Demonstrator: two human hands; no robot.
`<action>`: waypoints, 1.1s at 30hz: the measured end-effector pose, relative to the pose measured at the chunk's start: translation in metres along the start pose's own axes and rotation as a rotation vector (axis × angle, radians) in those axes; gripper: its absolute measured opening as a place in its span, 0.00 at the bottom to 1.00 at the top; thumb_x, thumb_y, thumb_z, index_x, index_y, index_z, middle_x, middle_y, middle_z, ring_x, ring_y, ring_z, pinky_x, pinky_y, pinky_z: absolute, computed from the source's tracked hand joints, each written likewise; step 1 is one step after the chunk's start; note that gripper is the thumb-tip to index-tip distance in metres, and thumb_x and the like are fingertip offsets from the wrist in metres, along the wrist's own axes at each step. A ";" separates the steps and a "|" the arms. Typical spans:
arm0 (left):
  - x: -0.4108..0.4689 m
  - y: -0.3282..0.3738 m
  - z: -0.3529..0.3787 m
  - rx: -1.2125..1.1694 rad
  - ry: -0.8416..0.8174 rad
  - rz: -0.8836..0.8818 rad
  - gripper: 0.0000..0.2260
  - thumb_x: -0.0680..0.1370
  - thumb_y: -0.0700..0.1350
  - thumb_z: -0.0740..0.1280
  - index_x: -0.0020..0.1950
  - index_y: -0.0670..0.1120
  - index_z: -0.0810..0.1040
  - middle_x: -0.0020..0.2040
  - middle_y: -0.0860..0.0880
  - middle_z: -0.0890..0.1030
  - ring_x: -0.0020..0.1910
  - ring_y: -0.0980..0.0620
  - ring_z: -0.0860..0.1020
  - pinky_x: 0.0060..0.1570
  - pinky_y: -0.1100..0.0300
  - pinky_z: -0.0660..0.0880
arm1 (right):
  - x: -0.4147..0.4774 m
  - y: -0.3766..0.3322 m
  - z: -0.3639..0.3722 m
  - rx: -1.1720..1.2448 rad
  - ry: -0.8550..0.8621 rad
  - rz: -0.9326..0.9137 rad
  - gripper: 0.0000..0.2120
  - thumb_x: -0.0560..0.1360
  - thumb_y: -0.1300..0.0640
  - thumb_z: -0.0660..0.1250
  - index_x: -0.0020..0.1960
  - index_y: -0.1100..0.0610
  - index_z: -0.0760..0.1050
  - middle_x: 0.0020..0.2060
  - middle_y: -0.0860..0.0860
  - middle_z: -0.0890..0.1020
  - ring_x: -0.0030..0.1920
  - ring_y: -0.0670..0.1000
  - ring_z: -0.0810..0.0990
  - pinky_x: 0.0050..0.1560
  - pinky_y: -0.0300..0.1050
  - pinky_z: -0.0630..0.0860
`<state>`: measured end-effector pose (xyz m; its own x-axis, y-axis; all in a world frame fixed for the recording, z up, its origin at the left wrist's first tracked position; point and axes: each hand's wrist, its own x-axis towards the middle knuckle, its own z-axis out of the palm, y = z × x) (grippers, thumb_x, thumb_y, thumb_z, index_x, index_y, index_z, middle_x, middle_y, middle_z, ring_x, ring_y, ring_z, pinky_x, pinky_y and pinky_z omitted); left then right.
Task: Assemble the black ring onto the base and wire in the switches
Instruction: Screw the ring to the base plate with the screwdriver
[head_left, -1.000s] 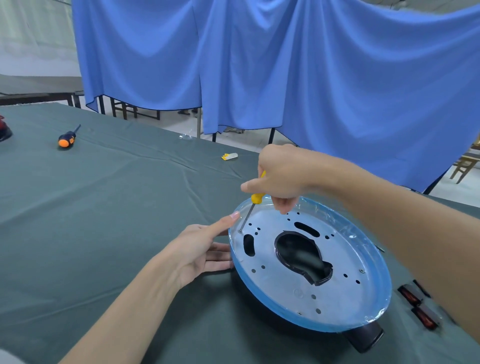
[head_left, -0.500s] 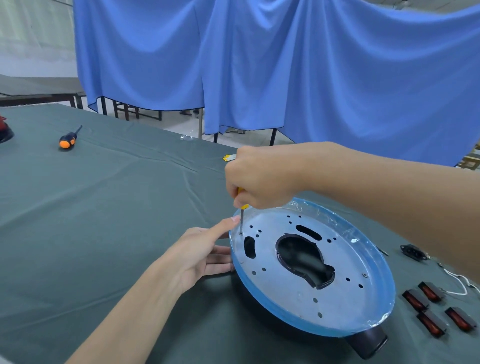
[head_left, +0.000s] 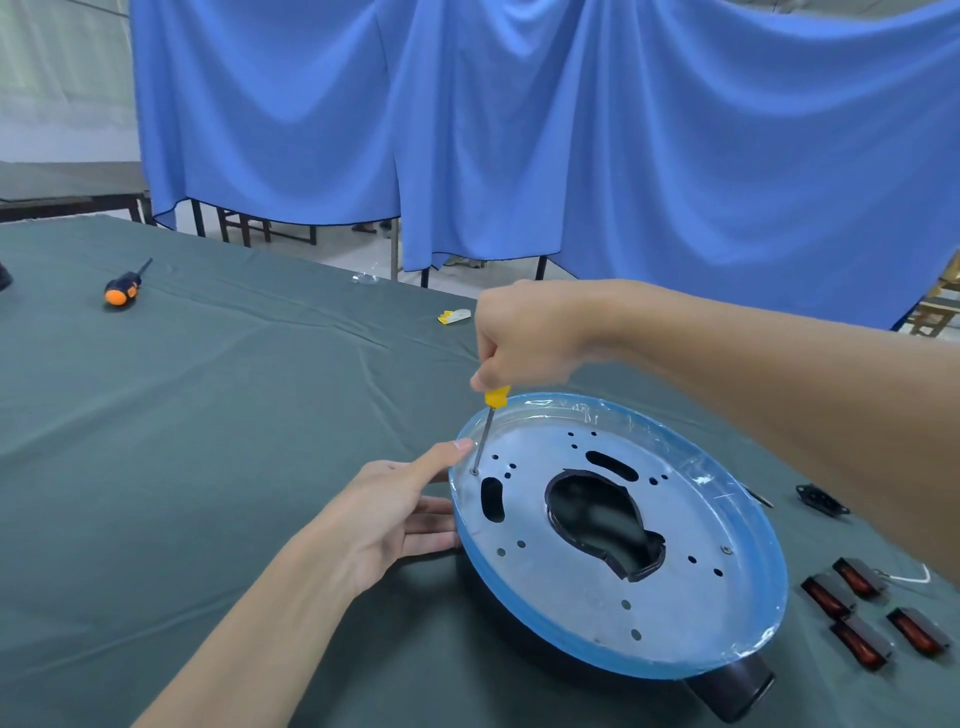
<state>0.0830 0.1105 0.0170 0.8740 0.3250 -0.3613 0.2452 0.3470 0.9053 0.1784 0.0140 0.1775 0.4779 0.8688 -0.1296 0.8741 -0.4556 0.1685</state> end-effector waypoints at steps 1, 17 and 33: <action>0.000 0.000 0.000 -0.001 -0.001 -0.003 0.23 0.68 0.56 0.76 0.55 0.41 0.84 0.47 0.39 0.86 0.47 0.41 0.85 0.40 0.55 0.82 | 0.000 0.000 0.001 0.014 0.002 0.029 0.19 0.76 0.54 0.63 0.29 0.58 0.63 0.24 0.54 0.67 0.29 0.55 0.66 0.29 0.42 0.62; -0.001 0.018 0.030 0.231 0.141 -0.075 0.11 0.72 0.39 0.63 0.54 0.42 0.74 0.30 0.46 0.79 0.27 0.45 0.77 0.37 0.53 0.79 | -0.085 0.067 0.079 0.566 0.339 0.470 0.15 0.76 0.50 0.63 0.39 0.57 0.82 0.37 0.62 0.83 0.30 0.45 0.71 0.27 0.38 0.68; -0.017 0.077 0.067 0.150 0.456 0.472 0.11 0.77 0.40 0.66 0.50 0.46 0.62 0.43 0.47 0.68 0.38 0.46 0.67 0.40 0.53 0.68 | -0.111 0.073 0.102 1.511 0.820 0.536 0.04 0.76 0.53 0.68 0.49 0.51 0.80 0.27 0.50 0.78 0.23 0.47 0.67 0.29 0.44 0.66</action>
<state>0.1152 0.0727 0.1077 0.6450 0.7624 0.0522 -0.0349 -0.0388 0.9986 0.1981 -0.1352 0.1049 0.9558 0.2337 0.1784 0.1945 -0.0473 -0.9798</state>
